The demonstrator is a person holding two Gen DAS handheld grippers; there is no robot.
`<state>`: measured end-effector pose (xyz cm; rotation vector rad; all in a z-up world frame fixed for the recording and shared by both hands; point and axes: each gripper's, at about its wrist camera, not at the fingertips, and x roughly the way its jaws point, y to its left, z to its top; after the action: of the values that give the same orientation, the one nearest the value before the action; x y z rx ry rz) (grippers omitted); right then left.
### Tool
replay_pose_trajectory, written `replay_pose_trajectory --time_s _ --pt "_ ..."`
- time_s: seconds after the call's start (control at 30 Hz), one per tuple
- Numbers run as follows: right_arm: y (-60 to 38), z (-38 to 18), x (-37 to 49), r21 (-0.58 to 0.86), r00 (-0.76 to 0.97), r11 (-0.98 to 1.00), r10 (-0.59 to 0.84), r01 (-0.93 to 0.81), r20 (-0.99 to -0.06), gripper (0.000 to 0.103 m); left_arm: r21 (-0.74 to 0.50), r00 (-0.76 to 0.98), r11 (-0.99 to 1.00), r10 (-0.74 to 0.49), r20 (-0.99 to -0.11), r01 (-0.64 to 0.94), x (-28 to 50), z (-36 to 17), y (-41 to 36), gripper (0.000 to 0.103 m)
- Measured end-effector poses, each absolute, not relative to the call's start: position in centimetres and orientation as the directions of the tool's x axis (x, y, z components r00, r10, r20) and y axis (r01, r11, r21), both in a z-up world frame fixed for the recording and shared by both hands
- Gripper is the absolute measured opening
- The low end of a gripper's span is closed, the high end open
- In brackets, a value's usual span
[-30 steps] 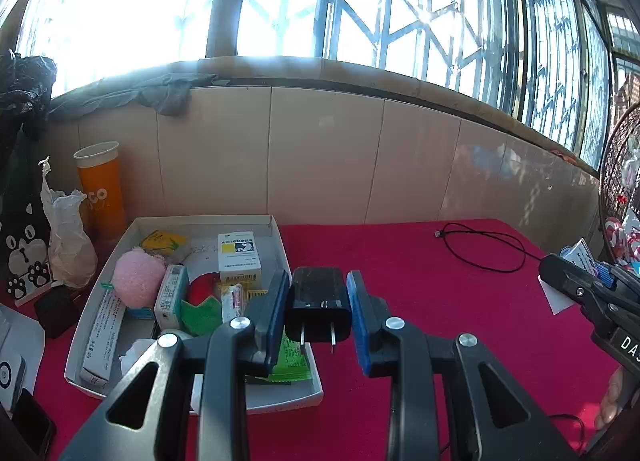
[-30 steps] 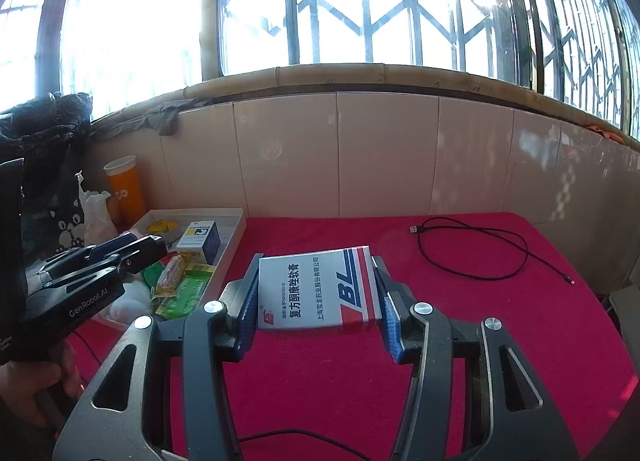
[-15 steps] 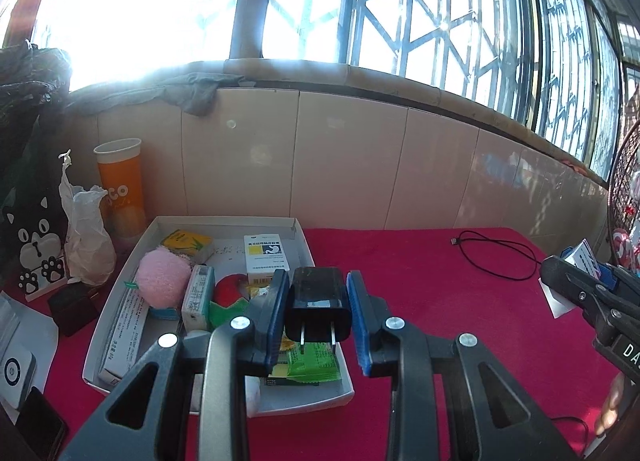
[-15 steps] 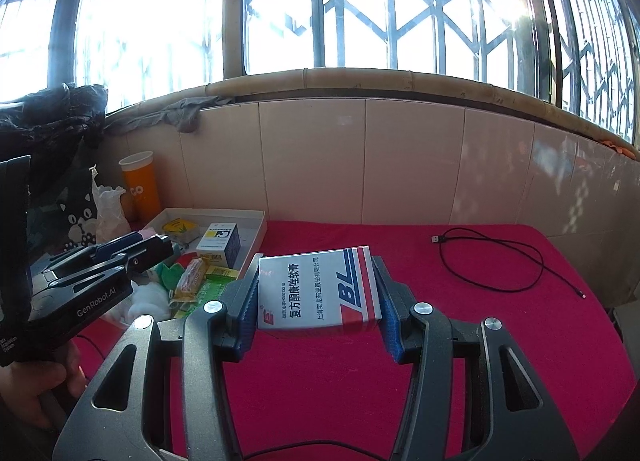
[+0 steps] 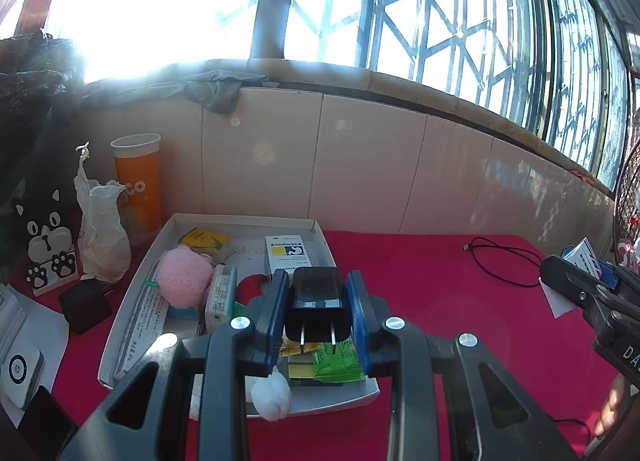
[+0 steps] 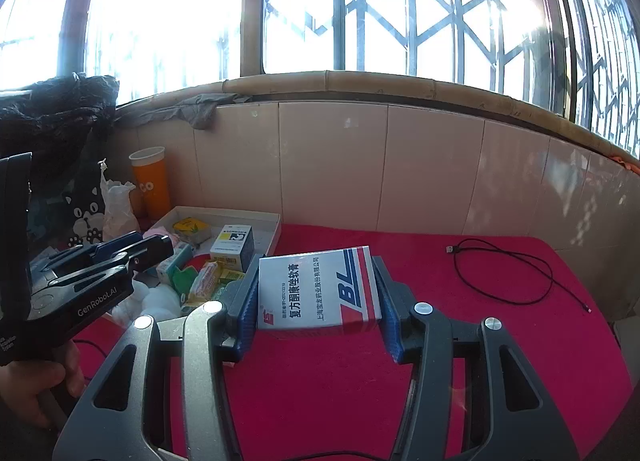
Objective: Organize objects
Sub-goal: 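Lift and carry the charger and BL box over the white tray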
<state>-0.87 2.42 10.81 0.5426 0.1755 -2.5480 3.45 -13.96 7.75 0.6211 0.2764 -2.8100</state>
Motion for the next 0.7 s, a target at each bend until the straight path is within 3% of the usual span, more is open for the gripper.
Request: replay_pose_trajectory --time_s 0.7 --pt "-2.6 10.2 -1.0 -0.036 -0.741 -0.813 -0.511 0.581 -0.436 0.050 -0.141 -0.862 -0.931 -0.246 -0.442 0.338 4.5 7.7 -17.6 0.029"
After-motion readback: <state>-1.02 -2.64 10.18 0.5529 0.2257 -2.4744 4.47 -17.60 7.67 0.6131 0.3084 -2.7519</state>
